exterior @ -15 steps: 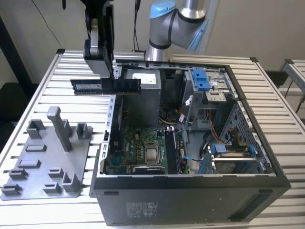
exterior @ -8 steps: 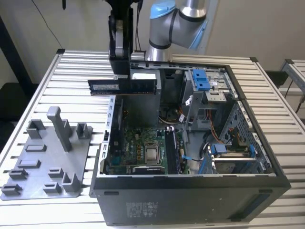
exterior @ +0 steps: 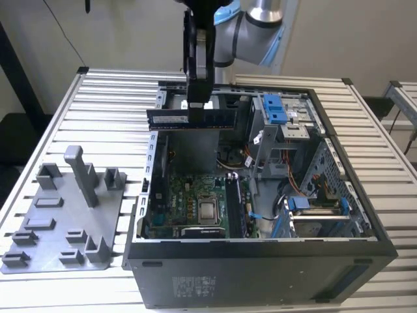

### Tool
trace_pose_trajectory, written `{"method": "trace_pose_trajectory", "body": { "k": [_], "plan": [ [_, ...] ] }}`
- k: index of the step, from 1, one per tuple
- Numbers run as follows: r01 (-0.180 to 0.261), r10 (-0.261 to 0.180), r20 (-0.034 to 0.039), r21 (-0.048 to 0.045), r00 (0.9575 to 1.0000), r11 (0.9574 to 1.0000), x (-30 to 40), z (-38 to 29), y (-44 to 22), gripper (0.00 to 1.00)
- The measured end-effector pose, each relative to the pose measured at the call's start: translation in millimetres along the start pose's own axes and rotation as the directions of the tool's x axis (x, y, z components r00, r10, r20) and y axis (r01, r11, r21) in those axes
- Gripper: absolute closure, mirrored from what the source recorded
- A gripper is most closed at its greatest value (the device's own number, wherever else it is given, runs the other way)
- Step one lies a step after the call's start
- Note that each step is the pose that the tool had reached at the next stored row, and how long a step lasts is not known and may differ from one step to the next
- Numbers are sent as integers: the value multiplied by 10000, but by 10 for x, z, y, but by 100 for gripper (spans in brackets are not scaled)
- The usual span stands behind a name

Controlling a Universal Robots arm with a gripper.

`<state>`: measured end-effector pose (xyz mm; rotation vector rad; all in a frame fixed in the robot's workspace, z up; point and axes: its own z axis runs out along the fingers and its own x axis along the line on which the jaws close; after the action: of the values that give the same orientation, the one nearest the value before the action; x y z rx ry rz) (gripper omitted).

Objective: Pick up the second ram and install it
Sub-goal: 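Pick up the second ram and move it above second insertion slot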

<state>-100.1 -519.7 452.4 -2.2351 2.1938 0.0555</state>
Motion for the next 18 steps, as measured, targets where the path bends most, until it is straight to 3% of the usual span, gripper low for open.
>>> {"method": "trace_pose_trajectory", "body": {
  "k": [3, 5, 18],
  "plan": [
    [0, 0, 2, 0, 10000, 10000, 3, -1, -133, 86],
    [-26, 26, 17, 2, 10000, 10000, 4, 3, -187, 86],
    [-492, 491, 91, 16, 9988, 9988, 8, 25, -373, 86]
  ]
}}
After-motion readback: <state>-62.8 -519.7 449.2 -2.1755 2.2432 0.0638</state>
